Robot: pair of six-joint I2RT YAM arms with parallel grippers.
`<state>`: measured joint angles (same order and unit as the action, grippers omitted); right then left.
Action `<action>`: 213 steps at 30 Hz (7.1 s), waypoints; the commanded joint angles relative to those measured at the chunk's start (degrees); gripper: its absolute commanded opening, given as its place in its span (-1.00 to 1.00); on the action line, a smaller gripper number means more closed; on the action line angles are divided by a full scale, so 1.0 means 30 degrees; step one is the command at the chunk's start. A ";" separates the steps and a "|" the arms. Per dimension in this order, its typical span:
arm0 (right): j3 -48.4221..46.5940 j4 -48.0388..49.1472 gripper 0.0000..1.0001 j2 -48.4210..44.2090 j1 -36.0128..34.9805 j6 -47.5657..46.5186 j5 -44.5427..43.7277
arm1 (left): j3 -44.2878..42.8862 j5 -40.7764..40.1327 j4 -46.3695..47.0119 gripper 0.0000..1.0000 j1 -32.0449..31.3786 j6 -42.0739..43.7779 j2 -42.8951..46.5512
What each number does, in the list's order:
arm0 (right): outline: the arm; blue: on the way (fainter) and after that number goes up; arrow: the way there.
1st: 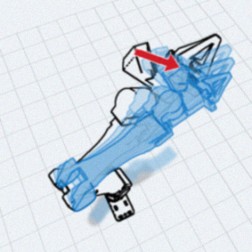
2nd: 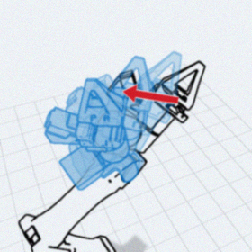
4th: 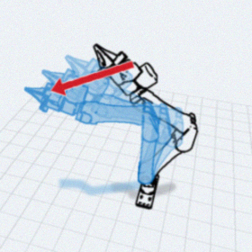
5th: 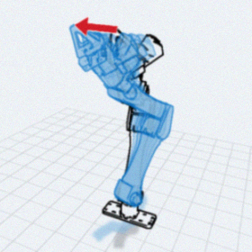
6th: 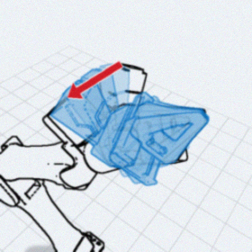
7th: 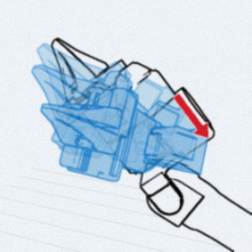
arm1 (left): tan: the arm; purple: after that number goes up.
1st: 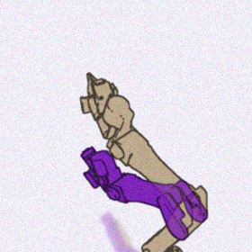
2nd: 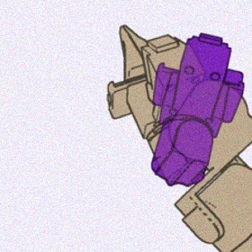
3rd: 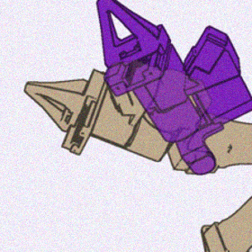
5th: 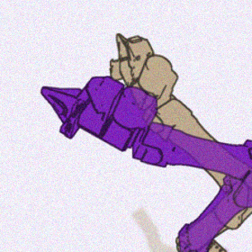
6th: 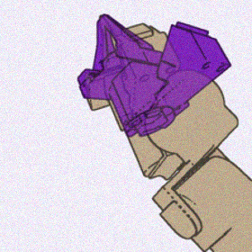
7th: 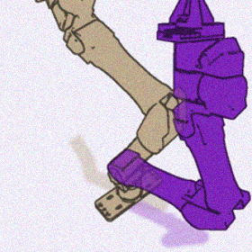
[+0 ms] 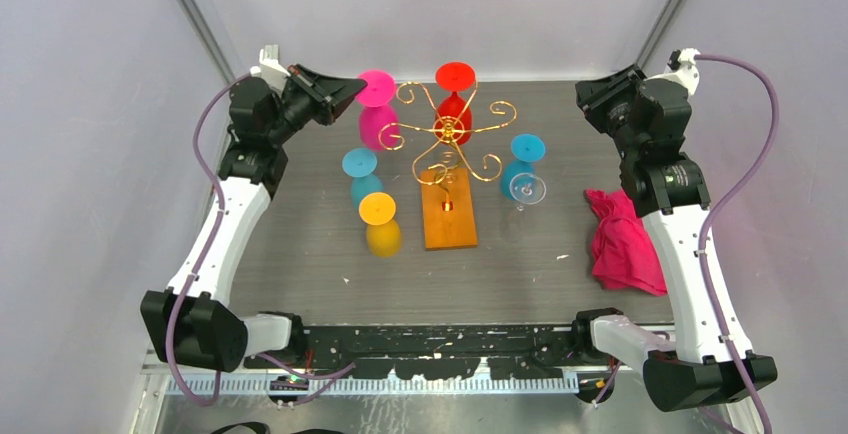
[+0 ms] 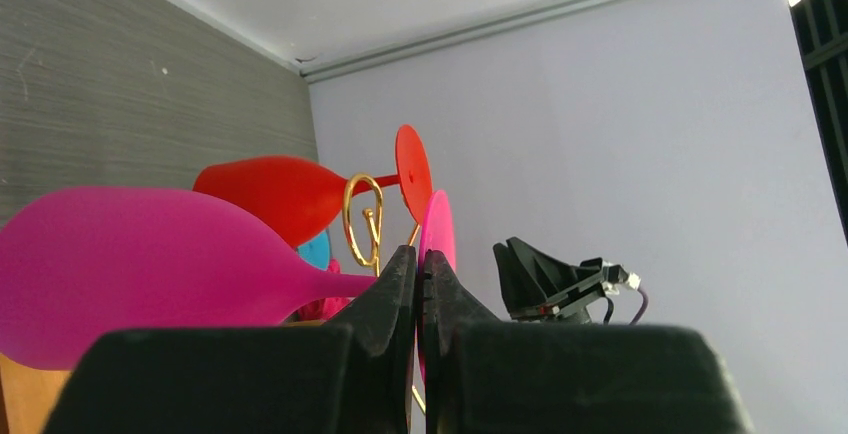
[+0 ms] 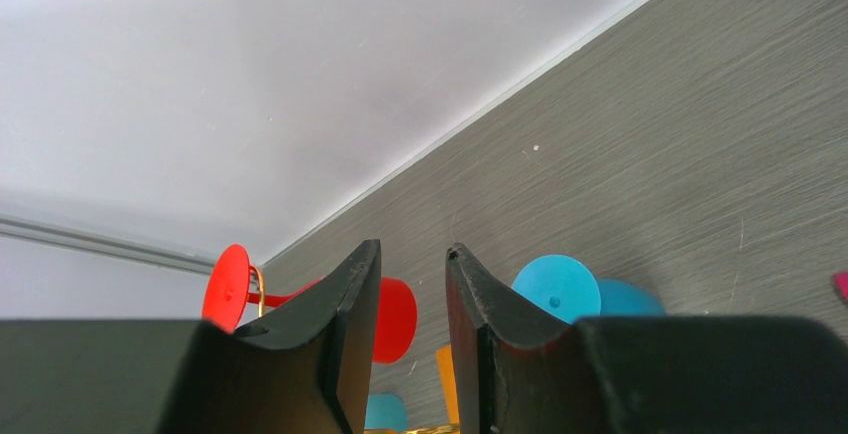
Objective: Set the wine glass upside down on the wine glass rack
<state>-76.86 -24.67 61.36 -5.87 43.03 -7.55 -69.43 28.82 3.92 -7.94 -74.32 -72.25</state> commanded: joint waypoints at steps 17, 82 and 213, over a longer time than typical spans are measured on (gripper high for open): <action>-0.0295 0.0077 -0.28 -0.0771 0.0108 -0.0099 -0.0788 | -0.1095 0.1544 0.0391 -0.99 -0.1697 0.0303 -0.0005; -0.0720 0.0429 -0.28 -0.0245 0.0682 -0.0604 -0.1024 | -0.3197 -0.0240 0.2839 -0.99 -0.2680 -0.0547 -0.4614; 1.0463 0.6509 0.17 0.1168 0.3567 0.4684 0.8337 | 0.7967 -0.7807 -0.8407 0.29 0.0074 0.5742 0.9287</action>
<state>-46.76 -12.80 63.92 4.45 54.92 14.66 -45.71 7.05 -23.70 -7.99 -58.04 -45.60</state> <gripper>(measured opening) 0.586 0.645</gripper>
